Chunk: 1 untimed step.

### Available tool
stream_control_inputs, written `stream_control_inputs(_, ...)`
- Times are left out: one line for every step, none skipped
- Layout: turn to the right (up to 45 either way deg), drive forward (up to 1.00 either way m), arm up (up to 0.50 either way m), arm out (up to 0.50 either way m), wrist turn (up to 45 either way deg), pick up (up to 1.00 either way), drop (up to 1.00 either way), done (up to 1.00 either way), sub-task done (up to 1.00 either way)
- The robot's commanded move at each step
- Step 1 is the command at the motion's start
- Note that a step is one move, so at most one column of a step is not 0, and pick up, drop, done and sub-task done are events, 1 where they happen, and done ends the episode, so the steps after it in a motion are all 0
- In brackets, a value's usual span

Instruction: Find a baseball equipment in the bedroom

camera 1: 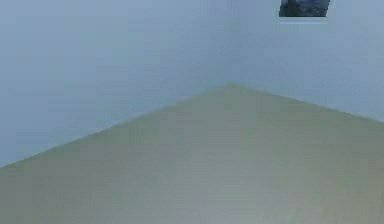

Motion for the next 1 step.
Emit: stream_control_inputs(24.0, 0.0, 0.0, 0.0, 0.0, 0.0, 0.0, 0.0, 0.0)
